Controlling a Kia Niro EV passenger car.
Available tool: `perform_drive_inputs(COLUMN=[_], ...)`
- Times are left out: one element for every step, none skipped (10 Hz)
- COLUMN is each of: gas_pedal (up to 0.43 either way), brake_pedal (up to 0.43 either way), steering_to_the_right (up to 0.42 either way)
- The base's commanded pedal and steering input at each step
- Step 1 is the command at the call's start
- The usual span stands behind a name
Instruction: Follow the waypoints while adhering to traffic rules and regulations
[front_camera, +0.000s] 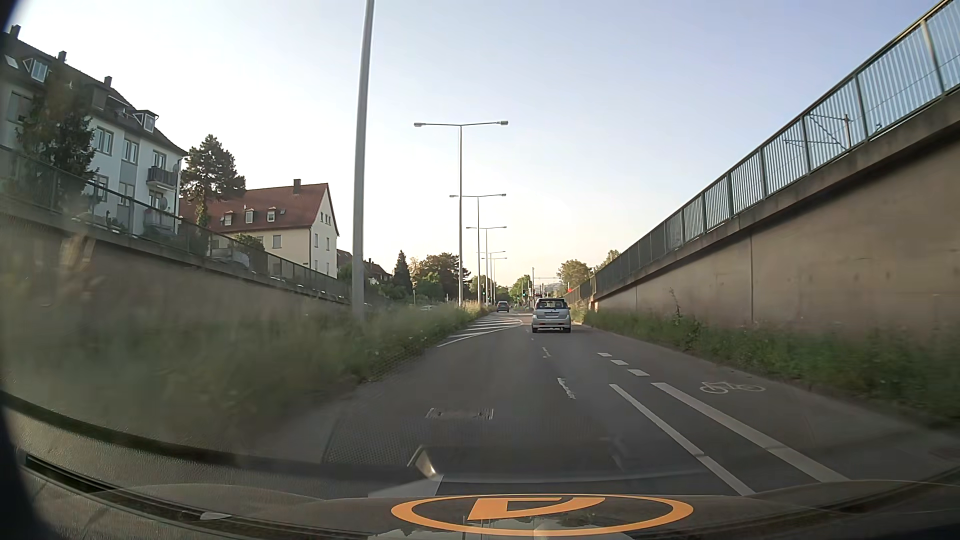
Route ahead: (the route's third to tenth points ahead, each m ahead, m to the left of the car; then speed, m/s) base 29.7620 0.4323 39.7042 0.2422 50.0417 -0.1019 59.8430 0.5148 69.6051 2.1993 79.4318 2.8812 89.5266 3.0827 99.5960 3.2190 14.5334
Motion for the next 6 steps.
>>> perform_drive_inputs(gas_pedal=[0.098,0.098,0.11,0.11,0.11,0.13], brake_pedal=[0.0,0.0,0.0,0.0,0.0,0.0], steering_to_the_right=[0.019,0.019,0.019,0.019,0.019,0.016])
